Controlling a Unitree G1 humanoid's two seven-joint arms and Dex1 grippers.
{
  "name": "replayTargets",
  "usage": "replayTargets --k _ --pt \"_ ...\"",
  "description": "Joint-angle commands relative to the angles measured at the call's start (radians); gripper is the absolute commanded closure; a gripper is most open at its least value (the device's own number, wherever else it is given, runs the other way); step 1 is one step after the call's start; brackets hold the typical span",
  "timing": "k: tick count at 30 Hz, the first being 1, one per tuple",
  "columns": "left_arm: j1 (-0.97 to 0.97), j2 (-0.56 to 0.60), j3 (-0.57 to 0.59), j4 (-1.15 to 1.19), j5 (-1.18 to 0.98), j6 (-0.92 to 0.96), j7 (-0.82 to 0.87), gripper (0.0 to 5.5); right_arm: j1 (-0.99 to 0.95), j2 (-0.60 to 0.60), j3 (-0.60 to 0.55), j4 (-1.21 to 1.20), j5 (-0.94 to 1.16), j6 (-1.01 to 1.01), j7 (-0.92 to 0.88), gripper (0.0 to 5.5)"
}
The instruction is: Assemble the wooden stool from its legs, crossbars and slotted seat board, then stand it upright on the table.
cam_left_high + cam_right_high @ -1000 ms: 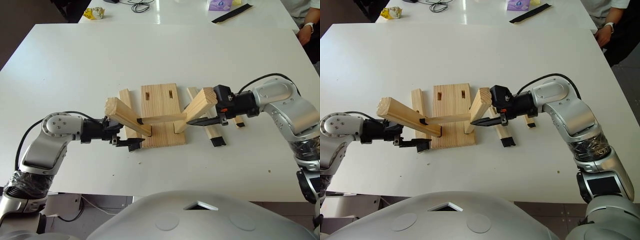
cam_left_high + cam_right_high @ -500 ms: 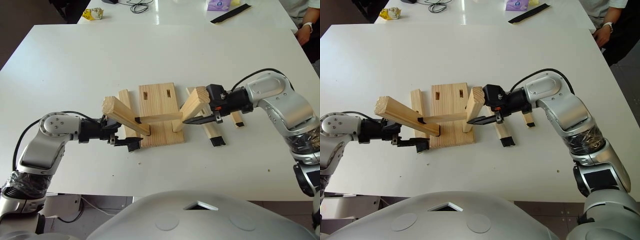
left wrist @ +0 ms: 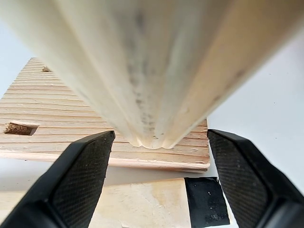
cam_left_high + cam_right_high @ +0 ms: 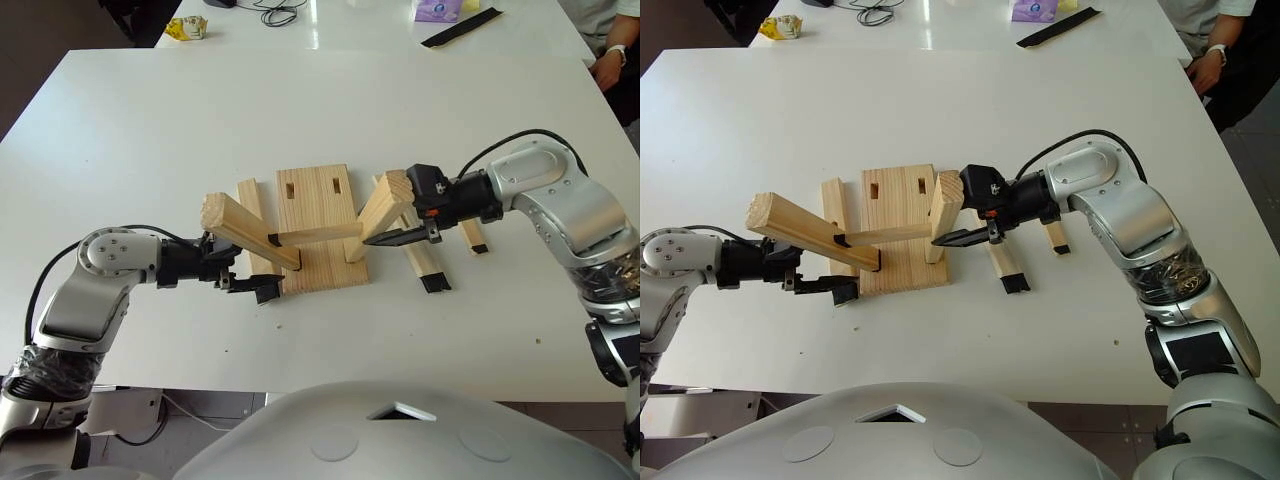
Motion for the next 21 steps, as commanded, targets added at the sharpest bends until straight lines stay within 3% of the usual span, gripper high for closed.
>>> replayTargets --k 1,17,18,21 --pt "-0.047 -0.056 -0.088 -0.066 0.022 -0.016 0.018 1.87 0.111 0.040 0.213 0.030 -0.131 0.070 -0.041 3.46" --pt "0.008 0.005 -0.043 0.107 0.159 -0.244 0.009 1.87 0.153 -0.021 0.134 -0.042 -0.058 0.067 -0.042 3.46" --pt "0.014 0.017 -0.038 0.113 0.159 -0.253 -0.001 1.87 0.153 -0.027 0.135 -0.045 -0.061 0.066 -0.039 3.10" --pt "0.025 0.052 -0.017 0.131 0.148 -0.272 -0.036 1.87 0.151 -0.031 0.136 -0.045 -0.070 0.067 -0.037 2.79"
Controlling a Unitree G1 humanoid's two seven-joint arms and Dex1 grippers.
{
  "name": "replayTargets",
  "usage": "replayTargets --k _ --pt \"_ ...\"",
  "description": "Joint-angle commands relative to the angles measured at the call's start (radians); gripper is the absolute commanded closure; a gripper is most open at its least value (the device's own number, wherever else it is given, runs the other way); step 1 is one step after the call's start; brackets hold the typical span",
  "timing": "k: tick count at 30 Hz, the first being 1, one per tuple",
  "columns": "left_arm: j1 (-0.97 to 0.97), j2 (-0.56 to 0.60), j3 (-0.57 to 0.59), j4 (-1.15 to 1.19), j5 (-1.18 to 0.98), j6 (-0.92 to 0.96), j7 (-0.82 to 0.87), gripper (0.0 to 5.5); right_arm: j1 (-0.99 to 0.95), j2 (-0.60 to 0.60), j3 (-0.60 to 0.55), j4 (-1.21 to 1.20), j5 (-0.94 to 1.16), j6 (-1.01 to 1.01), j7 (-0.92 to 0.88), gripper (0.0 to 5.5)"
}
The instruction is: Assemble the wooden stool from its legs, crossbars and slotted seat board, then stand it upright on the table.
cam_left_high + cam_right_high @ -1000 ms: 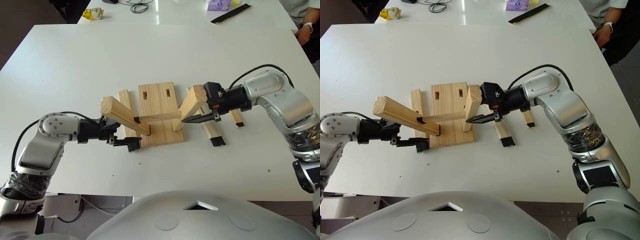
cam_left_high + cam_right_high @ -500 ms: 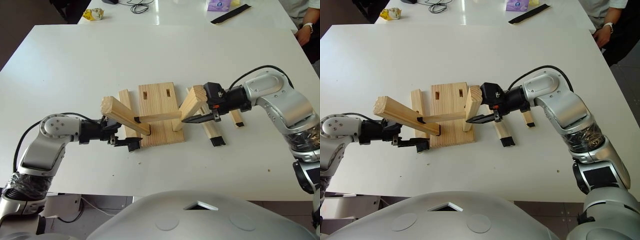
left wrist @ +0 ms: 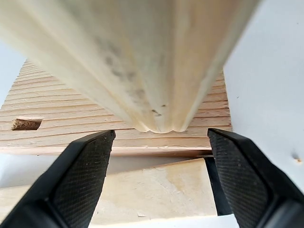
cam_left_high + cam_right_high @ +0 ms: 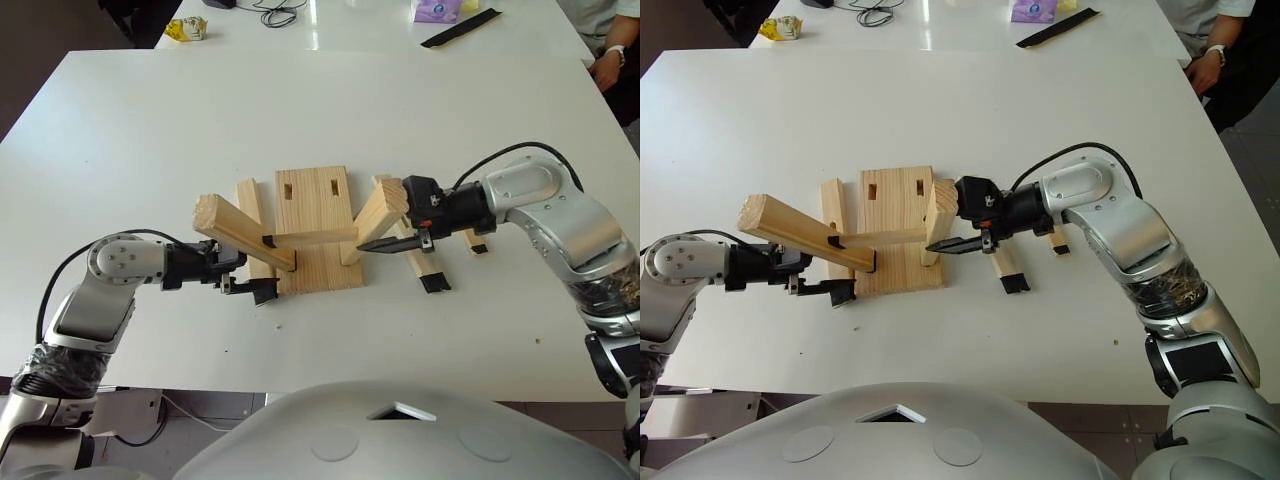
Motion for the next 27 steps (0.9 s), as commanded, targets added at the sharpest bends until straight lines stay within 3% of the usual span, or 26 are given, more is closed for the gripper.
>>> replayTargets --k 1,8,19,27 --pt "0.019 0.067 0.021 0.031 -0.005 -0.028 -0.056 1.87 0.054 -0.011 0.058 0.007 -0.030 0.038 0.024 2.67" --pt "0.014 0.091 0.060 0.051 -0.026 -0.032 -0.067 1.87 0.066 0.024 0.000 0.035 -0.065 0.034 -0.051 1.64" --pt "0.025 0.077 0.091 0.018 -0.077 0.018 -0.042 1.87 0.106 0.169 -0.048 0.161 -0.132 -0.012 -0.237 1.64" --pt "-0.039 0.076 0.130 0.063 -0.106 0.056 -0.030 1.87 0.130 0.165 -0.015 0.287 -0.261 -0.155 -0.258 1.64"
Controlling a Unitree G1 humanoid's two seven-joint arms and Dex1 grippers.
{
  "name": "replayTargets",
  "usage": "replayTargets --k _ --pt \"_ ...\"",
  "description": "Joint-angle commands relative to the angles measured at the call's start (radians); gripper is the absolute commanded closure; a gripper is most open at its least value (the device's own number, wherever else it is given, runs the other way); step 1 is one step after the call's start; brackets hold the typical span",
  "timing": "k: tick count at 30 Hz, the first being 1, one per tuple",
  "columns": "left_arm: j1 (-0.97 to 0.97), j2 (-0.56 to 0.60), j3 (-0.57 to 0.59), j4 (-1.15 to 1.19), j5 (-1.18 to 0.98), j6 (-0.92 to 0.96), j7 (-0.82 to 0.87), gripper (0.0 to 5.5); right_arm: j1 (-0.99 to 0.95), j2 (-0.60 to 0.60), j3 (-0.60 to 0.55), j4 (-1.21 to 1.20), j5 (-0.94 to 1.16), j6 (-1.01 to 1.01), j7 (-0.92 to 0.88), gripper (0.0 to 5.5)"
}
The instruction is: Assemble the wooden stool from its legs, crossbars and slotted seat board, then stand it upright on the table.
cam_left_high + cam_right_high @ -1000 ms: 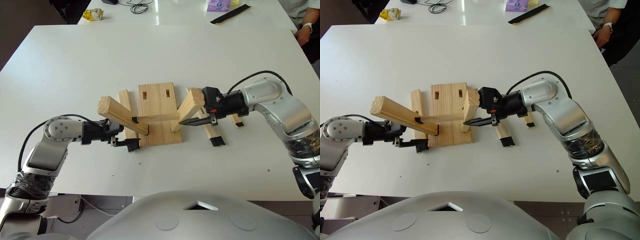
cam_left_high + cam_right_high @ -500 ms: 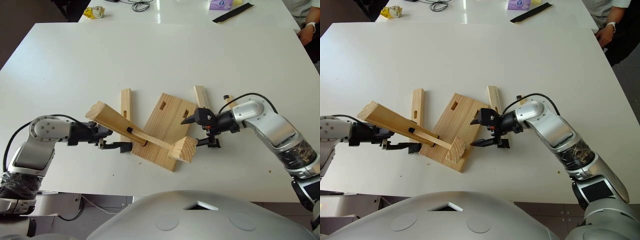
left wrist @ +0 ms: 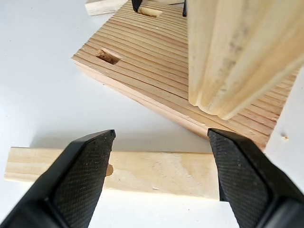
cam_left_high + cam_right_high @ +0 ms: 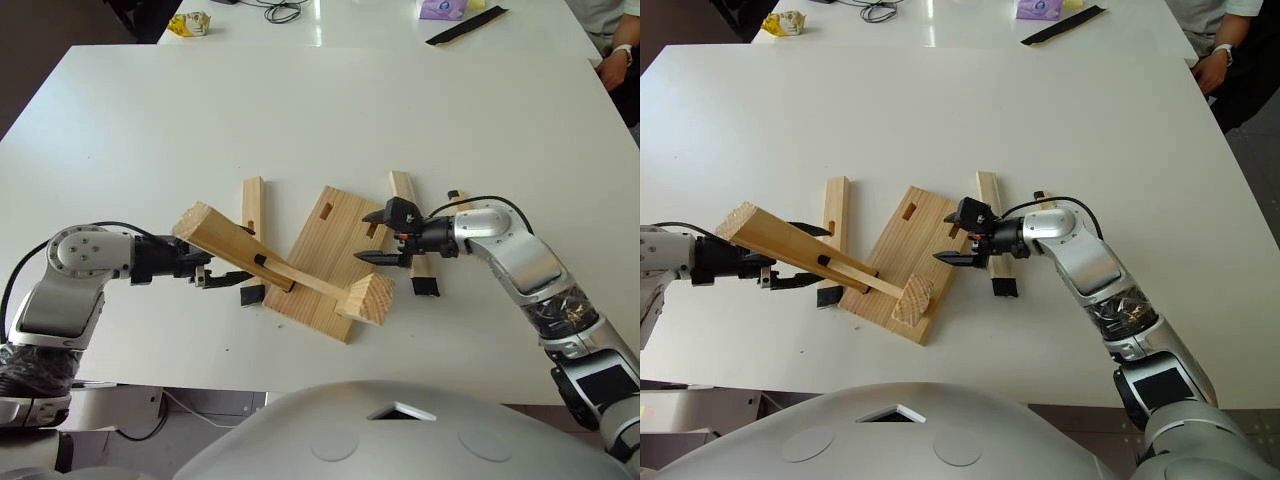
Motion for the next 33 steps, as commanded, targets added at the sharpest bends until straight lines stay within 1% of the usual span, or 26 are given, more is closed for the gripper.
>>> replayTargets --k 1,7,12,15,18,19,21,23,25,26,28,30,31,32,33 --pt "-0.038 0.003 0.031 0.031 -0.016 0.021 0.016 1.87 -0.015 -0.008 0.023 0.109 -0.097 -0.111 -0.021 1.64" --pt "-0.026 -0.011 0.018 0.005 -0.024 0.036 0.025 1.87 -0.087 0.019 0.056 0.364 -0.236 -0.352 -0.091 1.64" --pt "-0.027 -0.021 0.006 -0.002 -0.022 0.044 0.029 1.87 -0.153 0.052 0.073 0.547 -0.308 -0.505 -0.135 1.64" --pt "-0.028 -0.034 -0.001 -0.002 -0.016 0.045 0.036 1.87 -0.208 0.093 0.066 0.655 -0.329 -0.573 -0.172 1.64" --pt "-0.029 -0.048 -0.013 -0.012 -0.011 0.050 0.043 1.87 -0.236 0.126 -0.002 0.669 -0.240 -0.550 -0.137 1.64" --pt "-0.028 -0.051 -0.015 -0.016 -0.011 0.051 0.046 1.87 -0.233 0.123 -0.046 0.616 -0.170 -0.501 -0.098 1.64" --pt "-0.016 -0.053 -0.009 -0.023 -0.013 0.048 0.053 1.87 -0.204 0.088 -0.146 0.433 -0.004 -0.362 -0.022 1.64" --pt "-0.005 -0.057 0.008 -0.034 -0.028 0.055 0.065 1.87 -0.165 0.048 -0.260 0.233 0.152 -0.194 -0.010 1.64" --pt "-0.001 -0.057 0.032 -0.051 -0.055 0.075 0.074 1.87 -0.121 0.030 -0.376 0.061 0.281 -0.049 -0.065 1.64" --pt "0.002 -0.055 0.046 -0.061 -0.075 0.089 0.074 1.87 -0.092 0.033 -0.427 -0.015 0.325 -0.014 -0.109 1.64" --pt "0.022 -0.044 0.085 -0.087 -0.127 0.127 0.070 1.87 -0.043 0.045 -0.505 -0.158 0.396 0.034 -0.187 1.64" --pt "0.050 -0.024 0.139 -0.114 -0.198 0.178 0.049 1.87 -0.005 0.047 -0.568 -0.304 0.512 0.132 -0.258 1.64" --pt "0.065 -0.011 0.167 -0.124 -0.226 0.196 0.034 1.87 0.007 0.049 -0.595 -0.362 0.573 0.172 -0.294 1.82" --pt "0.078 0.002 0.199 -0.129 -0.256 0.219 0.019 1.87 0.012 0.049 -0.620 -0.421 0.642 0.206 -0.333 1.87" --pt "0.090 0.012 0.231 -0.134 -0.286 0.244 0.008 1.87 0.012 0.048 -0.640 -0.474 0.711 0.232 -0.367 2.11"
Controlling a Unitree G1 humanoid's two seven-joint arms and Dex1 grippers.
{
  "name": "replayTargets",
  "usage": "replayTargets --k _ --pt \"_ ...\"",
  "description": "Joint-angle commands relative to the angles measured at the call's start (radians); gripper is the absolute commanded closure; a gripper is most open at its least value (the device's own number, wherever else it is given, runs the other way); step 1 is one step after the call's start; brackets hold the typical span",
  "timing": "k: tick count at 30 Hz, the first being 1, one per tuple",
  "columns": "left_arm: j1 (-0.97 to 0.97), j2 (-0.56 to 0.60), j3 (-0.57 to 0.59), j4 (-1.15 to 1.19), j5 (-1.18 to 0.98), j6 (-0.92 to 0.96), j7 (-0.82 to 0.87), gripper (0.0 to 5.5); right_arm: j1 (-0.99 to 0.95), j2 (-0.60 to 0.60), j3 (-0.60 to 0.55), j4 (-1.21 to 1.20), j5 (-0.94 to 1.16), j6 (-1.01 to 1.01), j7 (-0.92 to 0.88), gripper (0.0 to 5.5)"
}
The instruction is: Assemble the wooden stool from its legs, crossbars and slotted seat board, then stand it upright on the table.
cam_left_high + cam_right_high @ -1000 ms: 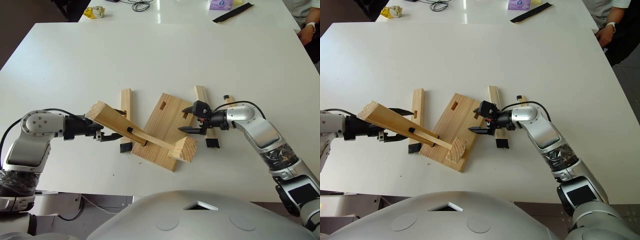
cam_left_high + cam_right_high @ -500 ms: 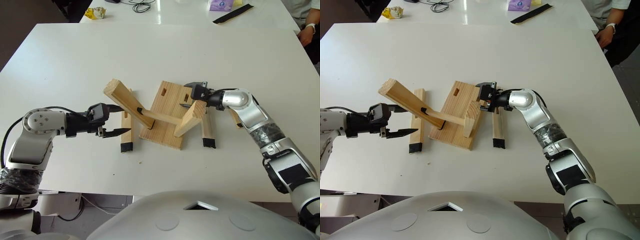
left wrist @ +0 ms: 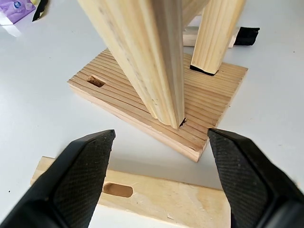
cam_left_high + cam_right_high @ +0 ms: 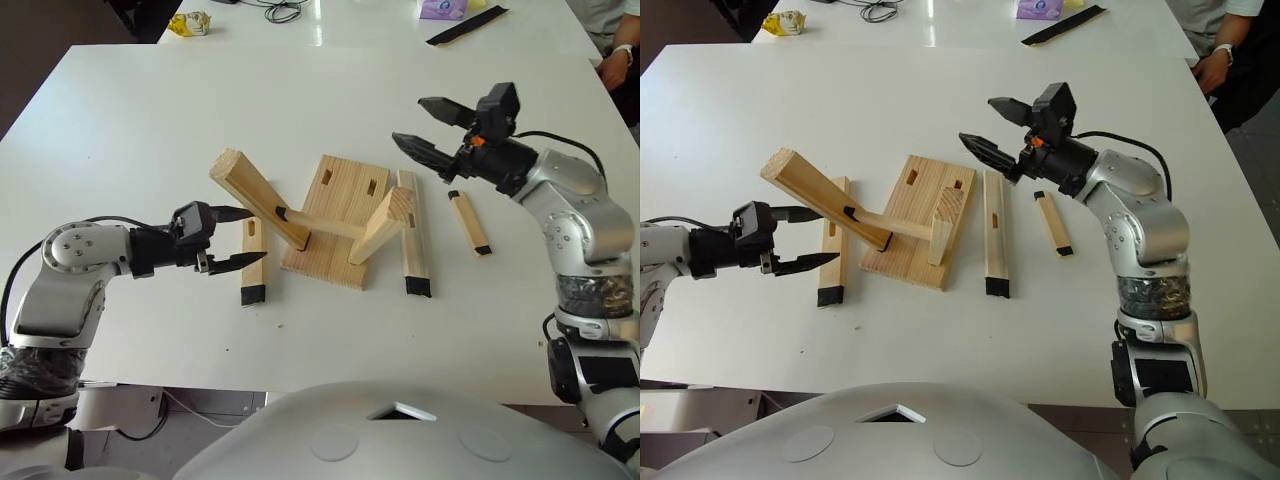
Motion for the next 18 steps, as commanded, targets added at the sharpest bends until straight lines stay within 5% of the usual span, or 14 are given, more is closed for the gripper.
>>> replayTargets --k 1,8,18 --pt "0.066 0.065 0.162 -0.048 -0.151 0.121 -0.061 1.87 0.031 -0.007 -0.135 -0.307 0.341 0.185 -0.193 2.21" --pt "0.039 0.056 0.232 -0.042 -0.252 0.223 -0.049 1.87 -0.063 -0.002 -0.132 -0.455 0.652 0.212 -0.474 2.37" --pt "-0.038 0.038 0.197 -0.040 -0.274 0.272 -0.024 1.87 -0.147 0.074 0.029 -0.484 0.699 0.154 -0.614 2.37"
